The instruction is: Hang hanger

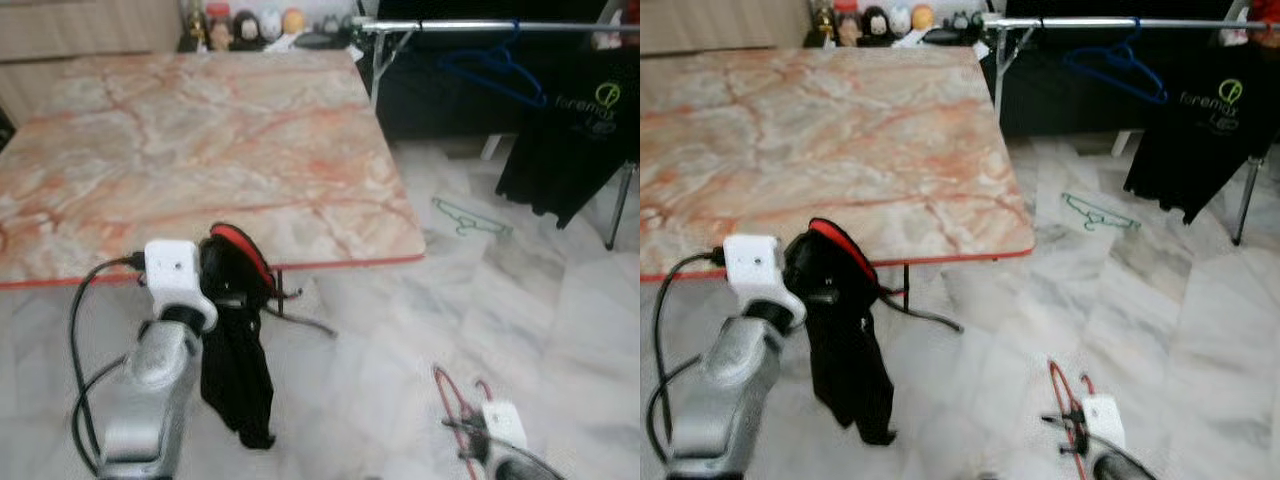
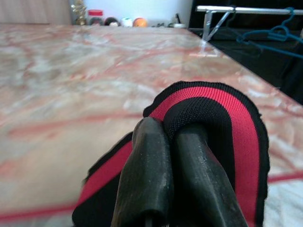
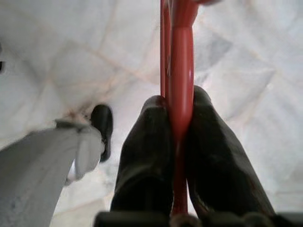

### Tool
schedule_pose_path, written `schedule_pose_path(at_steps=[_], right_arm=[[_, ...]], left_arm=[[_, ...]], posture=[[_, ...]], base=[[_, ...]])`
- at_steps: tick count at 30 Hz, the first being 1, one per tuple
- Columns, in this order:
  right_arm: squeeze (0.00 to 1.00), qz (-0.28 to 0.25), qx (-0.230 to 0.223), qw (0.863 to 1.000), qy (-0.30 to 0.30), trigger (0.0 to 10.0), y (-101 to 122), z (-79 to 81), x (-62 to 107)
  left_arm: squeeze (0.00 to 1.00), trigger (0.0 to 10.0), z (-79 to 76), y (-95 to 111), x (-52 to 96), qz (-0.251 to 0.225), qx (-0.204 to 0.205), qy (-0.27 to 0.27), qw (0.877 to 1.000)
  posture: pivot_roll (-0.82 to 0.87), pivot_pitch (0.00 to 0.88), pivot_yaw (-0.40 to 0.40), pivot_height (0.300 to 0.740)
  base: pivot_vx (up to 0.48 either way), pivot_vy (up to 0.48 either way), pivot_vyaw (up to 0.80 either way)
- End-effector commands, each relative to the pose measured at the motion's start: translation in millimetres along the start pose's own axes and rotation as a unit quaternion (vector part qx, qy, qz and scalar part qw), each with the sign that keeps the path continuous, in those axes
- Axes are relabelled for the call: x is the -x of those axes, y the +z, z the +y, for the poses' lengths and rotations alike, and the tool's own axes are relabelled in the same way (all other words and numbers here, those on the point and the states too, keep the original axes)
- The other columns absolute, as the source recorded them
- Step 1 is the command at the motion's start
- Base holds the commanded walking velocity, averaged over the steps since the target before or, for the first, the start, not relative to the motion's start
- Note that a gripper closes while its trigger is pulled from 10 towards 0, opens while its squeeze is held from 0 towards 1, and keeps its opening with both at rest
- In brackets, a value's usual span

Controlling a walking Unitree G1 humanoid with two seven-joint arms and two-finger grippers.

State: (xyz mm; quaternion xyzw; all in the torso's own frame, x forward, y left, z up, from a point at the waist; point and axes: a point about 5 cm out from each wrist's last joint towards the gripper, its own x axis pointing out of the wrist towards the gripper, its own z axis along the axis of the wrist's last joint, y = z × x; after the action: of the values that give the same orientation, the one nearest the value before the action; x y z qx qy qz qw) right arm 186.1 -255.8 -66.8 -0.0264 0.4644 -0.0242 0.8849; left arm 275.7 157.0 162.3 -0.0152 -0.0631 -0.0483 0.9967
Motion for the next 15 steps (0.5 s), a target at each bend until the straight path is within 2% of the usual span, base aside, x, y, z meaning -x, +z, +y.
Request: schedule_pose_path(at_steps=[1, 5, 8, 9, 10, 12, 13, 15], right_arm=[[0.0, -0.001, 0.001, 1.0, 0.008, 10.0, 2.0, 4.2, -1.1], [0.0, 0.0, 0.002, 1.0, 0.008, 10.0, 1.7, 4.2, -1.1], [0.0, 0.001, 0.002, 1.0, 0.009, 10.0, 1.6, 4.1, -1.0], [0.0, 0.001, 0.002, 1.0, 0.009, 10.0, 1.6, 4.1, -1.0], [0.0, 0.001, 0.002, 1.0, 0.009, 10.0, 1.6, 4.0, -1.0], [0.0, 0.002, 0.007, 1.0, 0.011, 10.0, 1.9, 4.2, -1.1], [0.0, 0.002, 0.007, 1.0, 0.011, 10.0, 1.9, 4.2, -1.1], [0.0, 0.002, 0.007, 1.0, 0.011, 10.0, 2.3, 4.3, -1.2]], left_arm=[[0.0, 10.0, 5.3, 11.5, -0.7, -0.023, -0.01, 0.005, 1.0], [0.0, 10.0, 6.8, 16.5, -4.1, -0.03, -0.015, 0.004, 0.999], [0.0, 10.0, 12.0, 37.5, -21.1, -0.061, -0.033, -0.002, 0.998], [0.0, 10.0, 12.0, 37.5, -21.1, -0.061, -0.033, -0.002, 0.998], [0.0, 10.0, 13.4, 45.8, -27.3, -0.074, -0.039, -0.004, 0.996], [0.0, 10.0, 15.1, 75.8, -48.4, -0.122, -0.054, -0.018, 0.991], [0.0, 10.0, 15.1, 75.8, -48.4, -0.122, -0.054, -0.018, 0.991], [0.0, 10.0, 14.7, 103.7, -68.2, -0.159, -0.067, -0.03, 0.985]], posture=[[-0.02, 0.076, -0.024, 0.74], [-0.02, 0.075, -0.024, 0.74], [0.0, 0.071, -0.027, 0.74], [0.0, 0.071, -0.027, 0.74], [0.0, 0.069, -0.028, 0.74], [0.01, 0.063, -0.027, 0.74], [0.01, 0.063, -0.027, 0.74], [0.01, 0.054, -0.026, 0.74]], base=[[0.424, 0.0, 0.0], [0.429, 0.0, 0.0], [0.436, 0.0, 0.0], [0.435, 0.0, 0.0], [0.442, 0.0, 0.0], [0.439, 0.0, 0.0], [0.439, 0.0, 0.0], [0.439, 0.0, 0.0]])
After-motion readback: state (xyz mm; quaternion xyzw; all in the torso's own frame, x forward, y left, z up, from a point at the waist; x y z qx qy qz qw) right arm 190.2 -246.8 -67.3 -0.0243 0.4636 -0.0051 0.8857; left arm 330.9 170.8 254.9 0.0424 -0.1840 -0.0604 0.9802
